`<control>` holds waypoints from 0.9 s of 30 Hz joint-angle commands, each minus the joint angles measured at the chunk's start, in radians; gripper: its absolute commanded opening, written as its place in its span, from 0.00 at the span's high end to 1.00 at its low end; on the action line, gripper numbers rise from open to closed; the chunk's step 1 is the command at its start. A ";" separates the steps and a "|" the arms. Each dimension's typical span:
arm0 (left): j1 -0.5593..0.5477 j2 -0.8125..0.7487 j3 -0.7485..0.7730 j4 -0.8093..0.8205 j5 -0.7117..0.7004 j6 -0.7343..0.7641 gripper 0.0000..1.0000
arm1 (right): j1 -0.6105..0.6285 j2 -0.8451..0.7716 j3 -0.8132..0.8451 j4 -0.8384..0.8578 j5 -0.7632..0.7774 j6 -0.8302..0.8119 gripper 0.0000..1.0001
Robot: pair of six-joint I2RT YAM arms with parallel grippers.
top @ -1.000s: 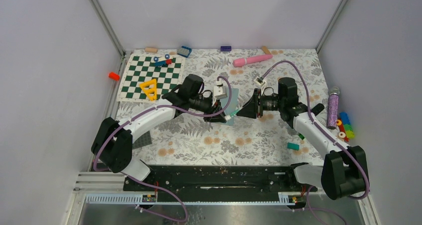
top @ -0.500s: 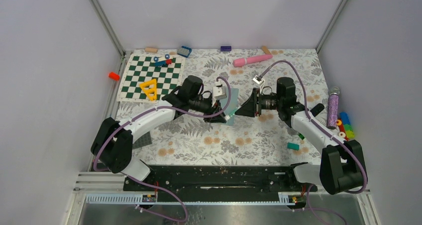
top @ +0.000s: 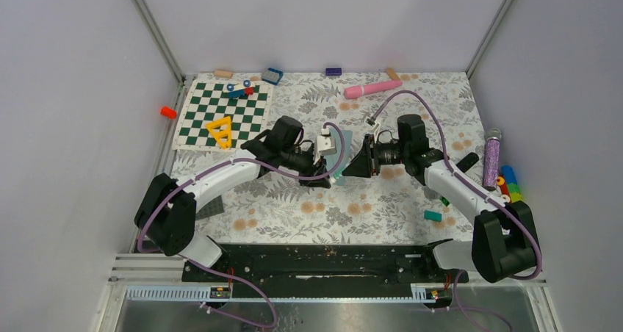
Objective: Place the letter into the envelope and seal it
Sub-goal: Close the solid glue cap on the solid glue.
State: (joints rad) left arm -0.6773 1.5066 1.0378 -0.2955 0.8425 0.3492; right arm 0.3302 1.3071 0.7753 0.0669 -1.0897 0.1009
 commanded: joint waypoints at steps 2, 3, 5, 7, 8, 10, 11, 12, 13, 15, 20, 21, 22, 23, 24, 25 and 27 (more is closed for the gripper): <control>-0.011 -0.045 0.065 0.057 0.003 0.059 0.74 | 0.031 0.038 0.066 -0.144 0.016 -0.094 0.89; -0.012 -0.049 0.067 0.046 0.003 0.072 0.73 | 0.034 0.049 0.073 -0.163 0.013 -0.096 0.89; -0.017 -0.055 0.073 0.026 -0.011 0.096 0.74 | 0.042 0.071 0.098 -0.214 0.008 -0.140 0.89; -0.019 -0.059 0.075 0.016 -0.017 0.101 0.74 | 0.044 0.076 0.096 -0.205 0.007 -0.118 0.89; -0.019 -0.063 0.071 0.028 -0.016 0.098 0.73 | 0.043 0.074 0.086 -0.168 -0.004 -0.070 0.89; -0.021 -0.068 0.063 0.041 -0.016 0.093 0.73 | 0.043 0.077 0.069 -0.089 -0.044 0.017 0.89; -0.021 -0.068 0.060 0.045 -0.015 0.091 0.73 | 0.043 0.082 0.060 -0.036 -0.062 0.058 0.89; -0.022 -0.069 0.060 0.045 -0.017 0.091 0.73 | 0.043 0.088 0.054 -0.005 -0.073 0.082 0.89; -0.022 -0.070 0.063 0.047 -0.019 0.089 0.73 | 0.043 0.095 0.049 0.008 -0.078 0.092 0.89; -0.022 -0.076 0.064 0.050 -0.020 0.079 0.73 | 0.045 0.101 0.033 0.030 -0.074 0.107 0.89; -0.022 -0.089 0.077 0.031 -0.009 0.097 0.72 | 0.067 0.132 0.049 -0.051 -0.028 0.039 0.89; -0.024 -0.089 0.081 0.019 -0.012 0.103 0.72 | 0.072 0.138 0.058 -0.076 -0.023 0.023 0.90; -0.024 -0.090 0.084 0.016 -0.018 0.101 0.72 | 0.078 0.140 0.060 -0.091 -0.019 0.018 0.90; -0.024 -0.092 0.083 0.015 -0.019 0.100 0.72 | 0.082 0.138 0.059 -0.091 -0.016 0.016 0.90; -0.024 -0.093 0.079 0.018 -0.017 0.099 0.72 | 0.089 0.136 0.057 -0.090 -0.012 0.015 0.90; -0.025 -0.092 0.080 0.021 -0.021 0.094 0.72 | 0.096 0.130 0.058 -0.097 0.001 0.005 0.90; -0.027 -0.083 0.087 0.015 -0.022 0.080 0.73 | 0.113 0.104 0.060 -0.131 0.050 -0.049 0.90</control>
State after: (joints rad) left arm -0.6937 1.4750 1.0454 -0.4217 0.7822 0.4217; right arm 0.3904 1.4284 0.8215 0.0277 -1.1091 0.1394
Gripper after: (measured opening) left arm 0.279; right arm 0.298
